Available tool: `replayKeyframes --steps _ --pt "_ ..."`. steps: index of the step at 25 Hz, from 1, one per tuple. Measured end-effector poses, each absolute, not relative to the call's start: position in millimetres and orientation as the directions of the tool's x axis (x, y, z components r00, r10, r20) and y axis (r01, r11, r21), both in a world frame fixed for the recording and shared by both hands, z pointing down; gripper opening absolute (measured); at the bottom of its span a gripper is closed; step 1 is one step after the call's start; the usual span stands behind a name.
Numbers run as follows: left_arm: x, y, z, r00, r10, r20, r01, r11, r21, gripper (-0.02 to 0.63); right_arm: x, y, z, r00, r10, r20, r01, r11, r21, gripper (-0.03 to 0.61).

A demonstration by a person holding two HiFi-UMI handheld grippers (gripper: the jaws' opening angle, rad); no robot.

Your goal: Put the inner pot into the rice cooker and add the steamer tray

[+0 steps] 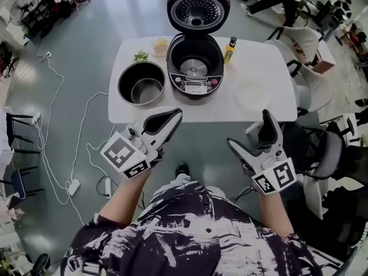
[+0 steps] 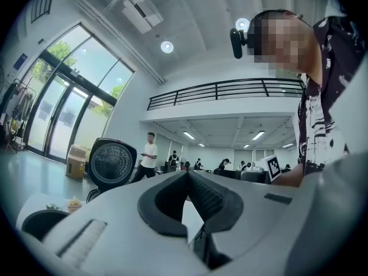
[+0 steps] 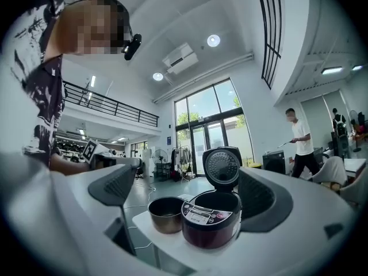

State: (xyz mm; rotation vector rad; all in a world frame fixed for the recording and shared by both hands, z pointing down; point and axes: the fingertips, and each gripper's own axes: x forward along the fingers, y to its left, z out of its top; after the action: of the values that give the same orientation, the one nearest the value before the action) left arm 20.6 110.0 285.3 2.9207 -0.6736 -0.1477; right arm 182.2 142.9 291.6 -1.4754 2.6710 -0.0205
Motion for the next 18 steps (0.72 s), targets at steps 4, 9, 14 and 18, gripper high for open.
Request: replayKeyframes --steps 4,9,14,18 --pt "22 78 285 0.906 -0.418 -0.068 -0.402 -0.900 0.168 0.005 178 119 295 -0.519 -0.853 -0.055 -0.851 0.522 -0.057 0.531" --pt "35 49 290 0.912 -0.406 -0.062 -0.390 -0.904 0.176 0.005 191 93 304 -0.510 -0.860 -0.038 -0.857 0.511 -0.069 0.531" --pt "56 14 287 0.902 -0.429 -0.043 -0.417 -0.894 0.166 0.005 216 58 307 -0.527 -0.849 -0.043 -0.844 0.529 -0.088 0.531" --pt "74 -17 282 0.884 -0.467 -0.031 -0.458 -0.876 0.152 0.005 238 22 307 -0.563 -0.825 -0.051 -0.820 0.565 -0.092 0.531"
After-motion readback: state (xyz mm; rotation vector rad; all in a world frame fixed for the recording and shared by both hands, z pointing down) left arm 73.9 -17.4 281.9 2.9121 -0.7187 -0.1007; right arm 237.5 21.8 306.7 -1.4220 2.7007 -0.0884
